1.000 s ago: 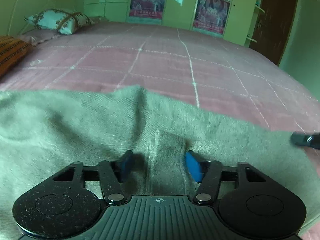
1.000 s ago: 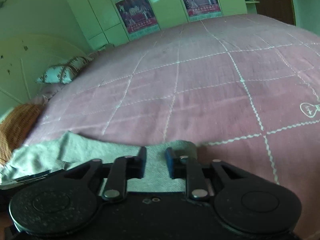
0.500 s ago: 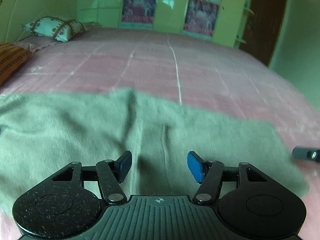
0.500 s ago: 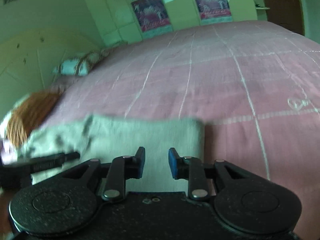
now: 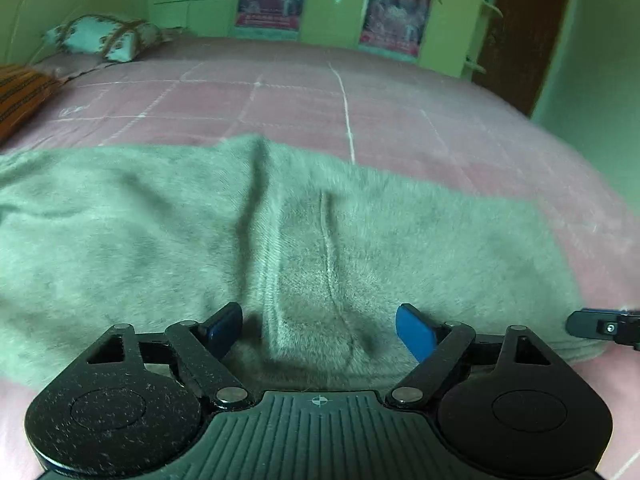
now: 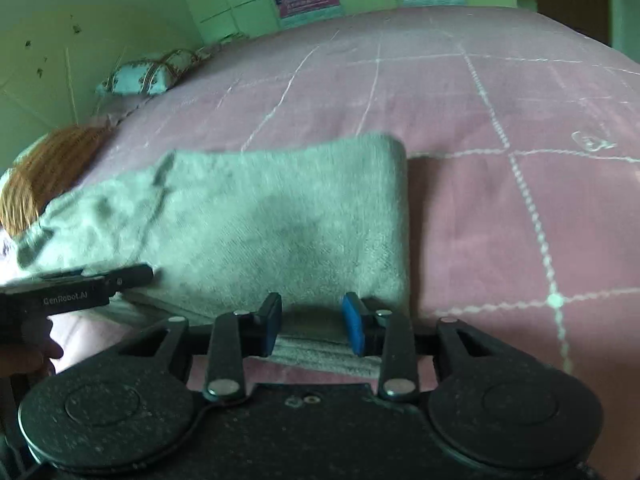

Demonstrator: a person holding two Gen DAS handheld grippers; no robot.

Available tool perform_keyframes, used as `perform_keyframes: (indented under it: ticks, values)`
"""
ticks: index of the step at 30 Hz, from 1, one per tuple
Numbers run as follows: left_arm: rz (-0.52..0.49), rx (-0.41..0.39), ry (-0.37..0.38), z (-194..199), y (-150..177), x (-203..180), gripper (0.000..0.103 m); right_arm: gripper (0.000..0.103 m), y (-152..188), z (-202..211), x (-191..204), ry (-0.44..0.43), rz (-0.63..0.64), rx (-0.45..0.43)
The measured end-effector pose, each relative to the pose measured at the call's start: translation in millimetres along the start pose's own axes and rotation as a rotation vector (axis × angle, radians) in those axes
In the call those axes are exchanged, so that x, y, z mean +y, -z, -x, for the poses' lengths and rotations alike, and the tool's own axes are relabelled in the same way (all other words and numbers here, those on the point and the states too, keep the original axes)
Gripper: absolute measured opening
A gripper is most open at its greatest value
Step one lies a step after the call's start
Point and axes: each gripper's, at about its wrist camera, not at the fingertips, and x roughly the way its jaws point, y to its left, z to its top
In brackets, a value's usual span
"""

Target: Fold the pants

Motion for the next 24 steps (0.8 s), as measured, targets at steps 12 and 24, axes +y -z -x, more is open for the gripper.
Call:
perform_keyframes:
  ticks: [12, 24]
  values:
    - [0.233, -0.088, -0.159, 78.2, 45.1, 137.1, 0.086, 0.045, 24.0, 44.3, -10.1, -0.031, -0.100, -0.166]
    - [0.527, -0.199, -0.096, 39.4, 36.3, 275.8, 0.089, 0.051, 24.8, 34.7, 49.5, -0.071, -0.071, -0.149]
